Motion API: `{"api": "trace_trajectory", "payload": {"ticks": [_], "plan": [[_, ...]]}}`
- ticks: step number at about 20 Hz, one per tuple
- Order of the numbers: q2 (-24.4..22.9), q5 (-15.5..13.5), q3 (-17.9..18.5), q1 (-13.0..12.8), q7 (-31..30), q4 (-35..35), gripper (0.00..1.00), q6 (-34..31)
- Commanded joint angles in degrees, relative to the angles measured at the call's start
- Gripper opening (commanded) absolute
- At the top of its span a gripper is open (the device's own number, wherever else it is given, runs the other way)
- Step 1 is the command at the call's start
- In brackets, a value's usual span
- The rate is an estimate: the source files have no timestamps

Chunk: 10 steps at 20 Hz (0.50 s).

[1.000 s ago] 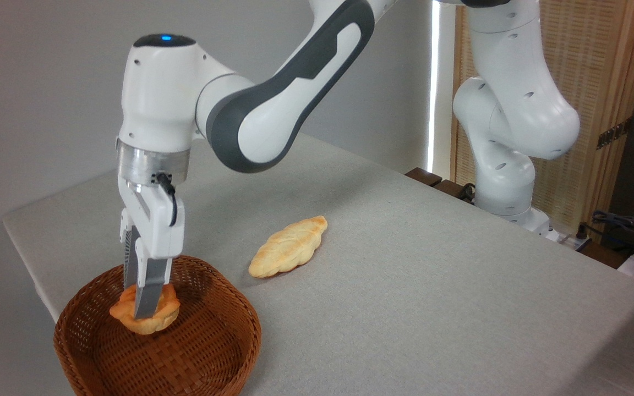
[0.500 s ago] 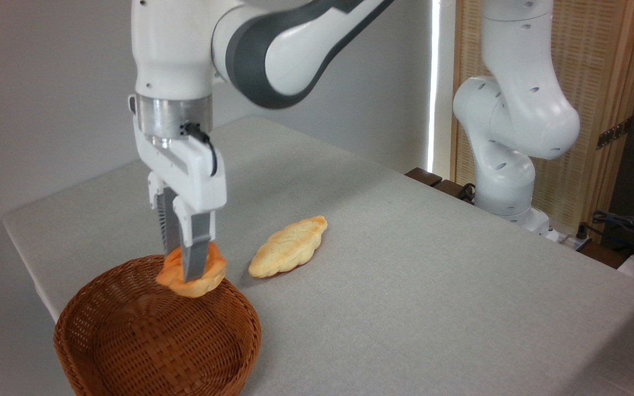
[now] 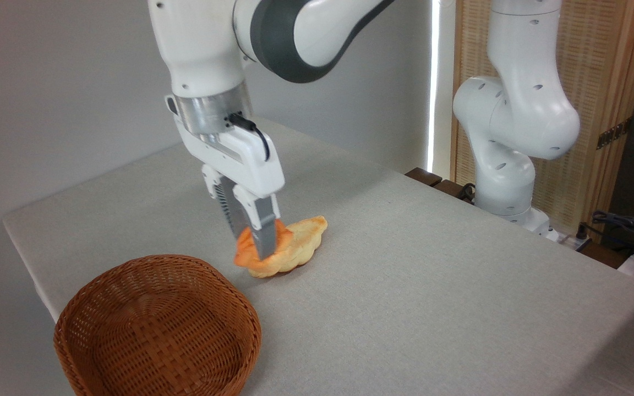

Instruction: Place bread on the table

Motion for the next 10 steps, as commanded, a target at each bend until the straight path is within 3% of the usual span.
{"api": "trace_trajectory", "payload": {"ticks": [1, 3, 4, 5, 10], "plan": [[-3.01, -0.68, 0.52, -0.45, -1.46, -5.49, 0.67, -0.94], [-3.10, -0.68, 0.52, -0.54, -2.07, -7.08, 0.71, -1.65], [-3.10, -0.68, 0.52, -0.54, -2.25, -7.61, 0.82, -1.82], [-3.10, -0.68, 0.43, -0.63, -3.12, -8.13, 1.00, -1.91], [-3.01, -0.68, 0.43, -0.72, -4.27, -8.14, 1.00, -2.35]]}}
